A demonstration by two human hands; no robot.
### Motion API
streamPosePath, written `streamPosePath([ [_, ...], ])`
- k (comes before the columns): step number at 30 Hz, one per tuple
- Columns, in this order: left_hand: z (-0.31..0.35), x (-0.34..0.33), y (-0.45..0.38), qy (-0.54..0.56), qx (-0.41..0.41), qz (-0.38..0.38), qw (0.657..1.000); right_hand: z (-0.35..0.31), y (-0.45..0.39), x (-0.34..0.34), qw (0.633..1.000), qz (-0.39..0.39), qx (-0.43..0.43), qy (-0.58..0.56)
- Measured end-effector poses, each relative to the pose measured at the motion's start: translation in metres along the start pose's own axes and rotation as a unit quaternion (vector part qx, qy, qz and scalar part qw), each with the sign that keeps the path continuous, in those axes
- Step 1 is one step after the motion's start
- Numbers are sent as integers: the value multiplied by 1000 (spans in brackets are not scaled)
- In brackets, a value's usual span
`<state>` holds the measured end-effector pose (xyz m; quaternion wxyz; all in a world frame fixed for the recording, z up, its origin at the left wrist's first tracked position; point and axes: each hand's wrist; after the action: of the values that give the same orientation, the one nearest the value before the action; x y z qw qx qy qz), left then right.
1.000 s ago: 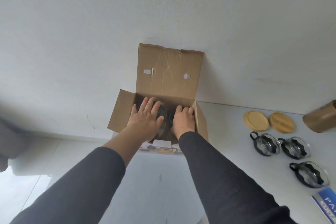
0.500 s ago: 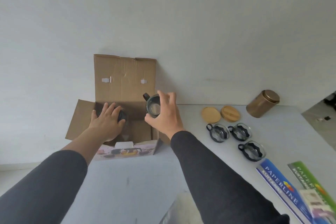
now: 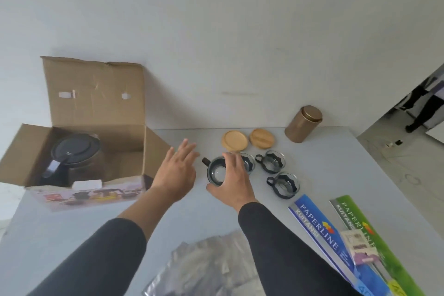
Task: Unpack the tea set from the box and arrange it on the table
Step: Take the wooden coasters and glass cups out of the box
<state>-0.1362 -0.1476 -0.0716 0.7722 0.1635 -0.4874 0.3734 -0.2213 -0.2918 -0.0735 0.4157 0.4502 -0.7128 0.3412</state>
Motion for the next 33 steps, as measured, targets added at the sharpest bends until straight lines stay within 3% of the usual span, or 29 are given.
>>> streamPosePath([
  [5, 34, -64, 0, -31, 104, -95, 990, 64, 9, 7, 999, -21, -33, -6],
  [11, 41, -107, 3, -38, 251, -198, 947, 114, 16, 8, 996, -85, -31, 4],
  [21, 40, -120, -4, -65, 270, -236, 931, 131, 10, 2, 991, -131, -16, 10],
  [33, 39, -121, -2, -68, 268, -244, 930, 134, 10, 0, 992, -121, -30, -22],
])
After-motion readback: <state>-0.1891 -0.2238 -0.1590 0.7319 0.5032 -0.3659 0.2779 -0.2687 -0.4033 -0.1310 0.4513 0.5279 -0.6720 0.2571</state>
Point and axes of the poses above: each hand's wrist, its own y-axis away from the middle knuckle, its own x-axis out of the back of the hand, z = x × y, and after that the axes turned 6 degrees about y, right-handed
